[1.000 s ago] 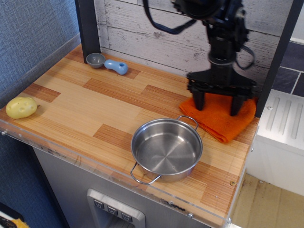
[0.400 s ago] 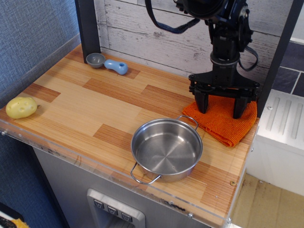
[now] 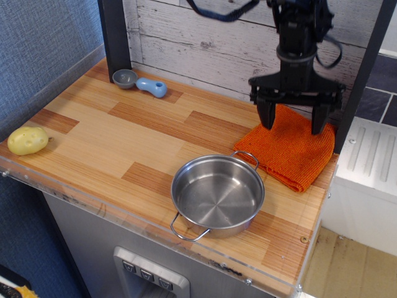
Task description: Pull the red rectangle near the edge of the table.
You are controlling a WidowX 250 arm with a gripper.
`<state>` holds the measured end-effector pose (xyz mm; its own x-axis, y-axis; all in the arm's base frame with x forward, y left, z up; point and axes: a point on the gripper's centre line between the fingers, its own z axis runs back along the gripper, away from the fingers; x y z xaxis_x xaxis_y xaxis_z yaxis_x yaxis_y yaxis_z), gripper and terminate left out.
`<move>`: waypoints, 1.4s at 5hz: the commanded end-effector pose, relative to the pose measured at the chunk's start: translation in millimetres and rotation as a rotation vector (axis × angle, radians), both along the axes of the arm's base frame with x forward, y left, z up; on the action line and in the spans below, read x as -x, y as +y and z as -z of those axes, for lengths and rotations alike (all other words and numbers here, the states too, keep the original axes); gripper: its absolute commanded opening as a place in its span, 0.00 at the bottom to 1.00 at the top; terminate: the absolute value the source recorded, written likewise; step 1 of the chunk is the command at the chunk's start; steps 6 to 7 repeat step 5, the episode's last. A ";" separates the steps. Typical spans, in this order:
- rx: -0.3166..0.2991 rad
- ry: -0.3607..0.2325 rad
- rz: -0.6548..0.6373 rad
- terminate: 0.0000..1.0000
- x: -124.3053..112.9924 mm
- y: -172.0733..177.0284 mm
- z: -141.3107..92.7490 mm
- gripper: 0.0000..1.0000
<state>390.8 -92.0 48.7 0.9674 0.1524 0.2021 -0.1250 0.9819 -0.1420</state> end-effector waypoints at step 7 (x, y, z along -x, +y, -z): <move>0.037 -0.181 0.009 1.00 7.4 -8.9 -91.6 1.00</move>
